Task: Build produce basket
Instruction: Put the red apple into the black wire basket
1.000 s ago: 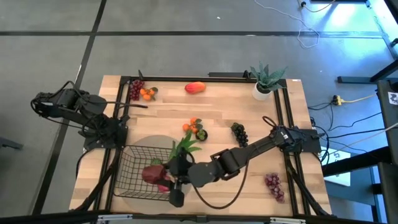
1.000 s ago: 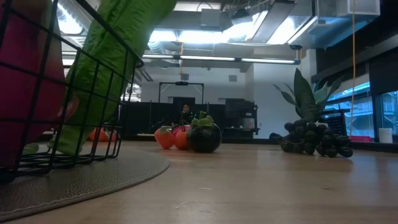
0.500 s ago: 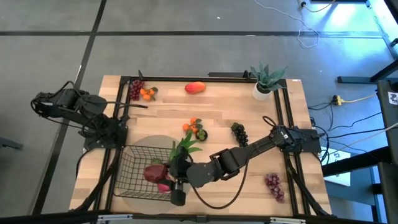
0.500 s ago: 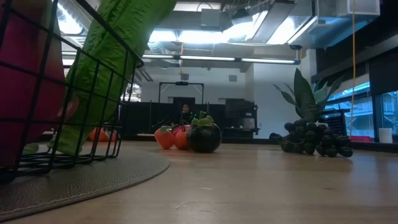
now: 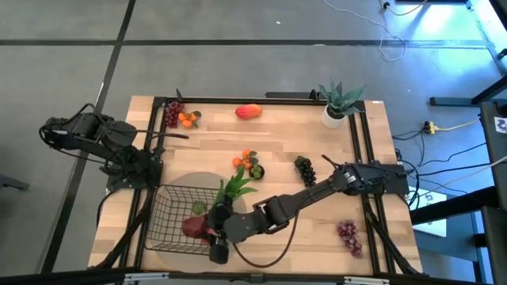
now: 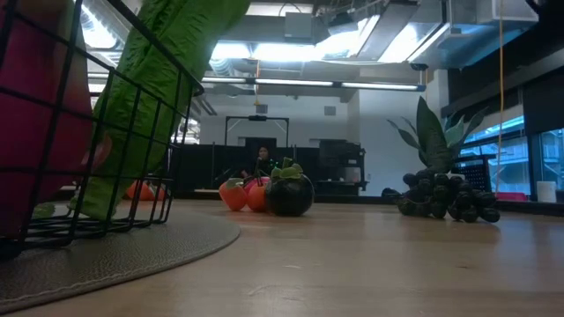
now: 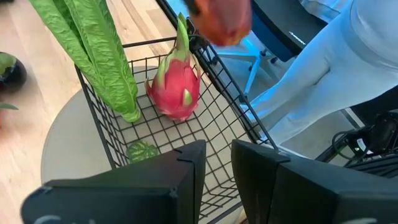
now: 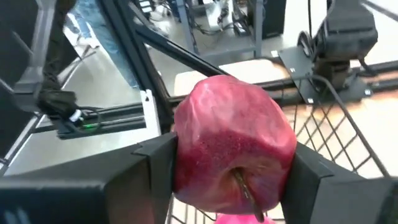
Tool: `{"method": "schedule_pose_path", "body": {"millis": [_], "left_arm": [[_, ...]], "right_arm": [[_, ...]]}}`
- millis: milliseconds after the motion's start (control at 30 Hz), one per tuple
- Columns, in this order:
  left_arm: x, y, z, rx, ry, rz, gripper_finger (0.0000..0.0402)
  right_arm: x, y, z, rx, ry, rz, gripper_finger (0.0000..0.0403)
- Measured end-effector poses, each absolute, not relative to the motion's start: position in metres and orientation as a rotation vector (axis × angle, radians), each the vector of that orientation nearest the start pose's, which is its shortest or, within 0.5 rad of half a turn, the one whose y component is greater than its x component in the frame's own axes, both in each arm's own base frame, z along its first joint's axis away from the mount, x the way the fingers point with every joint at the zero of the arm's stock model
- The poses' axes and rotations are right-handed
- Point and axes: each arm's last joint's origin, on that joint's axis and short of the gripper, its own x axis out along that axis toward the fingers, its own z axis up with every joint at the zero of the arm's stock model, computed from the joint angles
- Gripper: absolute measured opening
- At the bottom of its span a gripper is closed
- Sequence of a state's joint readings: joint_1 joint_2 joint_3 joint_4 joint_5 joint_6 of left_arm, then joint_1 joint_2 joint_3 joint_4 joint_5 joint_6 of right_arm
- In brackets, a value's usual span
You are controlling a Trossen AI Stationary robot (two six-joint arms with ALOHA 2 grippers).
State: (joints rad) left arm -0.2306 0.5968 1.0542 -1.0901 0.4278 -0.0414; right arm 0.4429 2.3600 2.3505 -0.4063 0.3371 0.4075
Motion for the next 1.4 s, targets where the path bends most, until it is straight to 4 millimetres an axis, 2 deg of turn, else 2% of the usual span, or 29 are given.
{"method": "schedule_pose_path", "body": {"millis": [467, 867, 1400], "left_arm": [[0.066, -0.028, 0.358, -0.102, 0.656, -0.622, 0.0066], [0.066, -0.028, 0.358, -0.102, 0.656, -0.622, 0.0066], [0.066, -0.028, 0.358, -0.106, 0.656, -0.621, 0.0066]], "right_arm": [[0.520, 0.204, 0.241, 0.223, 0.547, -0.069, 0.0195], [0.524, 0.179, 0.229, 0.195, 0.657, -0.107, 0.0195], [0.524, 0.178, 0.227, 0.180, 0.695, -0.015, 0.0220]]}}
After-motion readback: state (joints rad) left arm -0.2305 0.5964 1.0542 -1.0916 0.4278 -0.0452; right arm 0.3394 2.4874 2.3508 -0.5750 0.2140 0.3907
